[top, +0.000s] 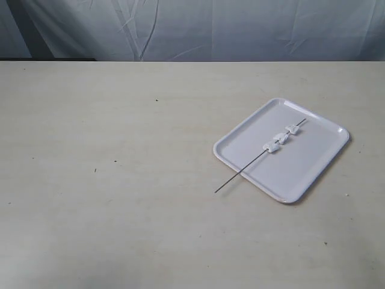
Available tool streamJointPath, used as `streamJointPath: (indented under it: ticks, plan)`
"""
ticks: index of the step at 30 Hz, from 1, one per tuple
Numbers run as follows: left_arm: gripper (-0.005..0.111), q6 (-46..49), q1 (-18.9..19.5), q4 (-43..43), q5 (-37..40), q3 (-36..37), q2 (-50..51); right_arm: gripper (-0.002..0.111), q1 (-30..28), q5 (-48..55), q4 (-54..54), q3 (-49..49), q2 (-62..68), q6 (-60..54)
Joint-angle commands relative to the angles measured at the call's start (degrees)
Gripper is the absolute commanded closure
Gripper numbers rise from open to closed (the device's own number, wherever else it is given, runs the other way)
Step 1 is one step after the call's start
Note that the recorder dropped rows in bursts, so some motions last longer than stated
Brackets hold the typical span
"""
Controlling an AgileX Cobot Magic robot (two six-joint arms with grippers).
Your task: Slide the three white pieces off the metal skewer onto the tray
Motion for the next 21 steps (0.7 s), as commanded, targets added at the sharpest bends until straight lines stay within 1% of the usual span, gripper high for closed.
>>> streamJointPath:
  ticks: [1,2,4,7,14,16,18,21]
  plan:
    - [0.107,0.0,-0.5,-0.5,-7.9,0.2,-0.3,0.108,-0.3,-11.1,0.1,0.1,-0.3,-0.1]
    - [0.107,0.0,-0.5,-0.5,-9.2,0.2,-0.3,0.108,-0.3,-12.5,0.1,0.1,-0.3,-0.1]
    - [0.107,0.0,-0.5,-0.5,-14.5,0.2,-0.3,0.108,-0.3,-14.9,0.1,0.1,-0.3,-0.1]
    - [0.107,0.0,-0.5,0.0,-19.5,0.2,-0.3,0.108,-0.3,-16.0,0.1,0.1,-0.3,-0.1]
    - [0.107,0.0,-0.5,0.4,-21.3,0.2,-0.3,0.108,-0.3,-17.7,0.1,0.1,-0.3,-0.1]
    - [0.107,0.0,-0.5,1.7,-23.6,0.2,-0.3,0.108,-0.3,-17.8,0.1,0.1,-0.3,-0.1]
    - [0.107,0.0,-0.5,3.5,-29.1,0.2,-0.3,0.108,-0.3,-19.2,0.1,0.1,-0.3,-0.1]
    - [0.107,-0.5,-0.5,3.8,-38.5,0.2,-0.3,0.108,-0.3,-26.8,1.0,0.1,-0.3,-0.1]
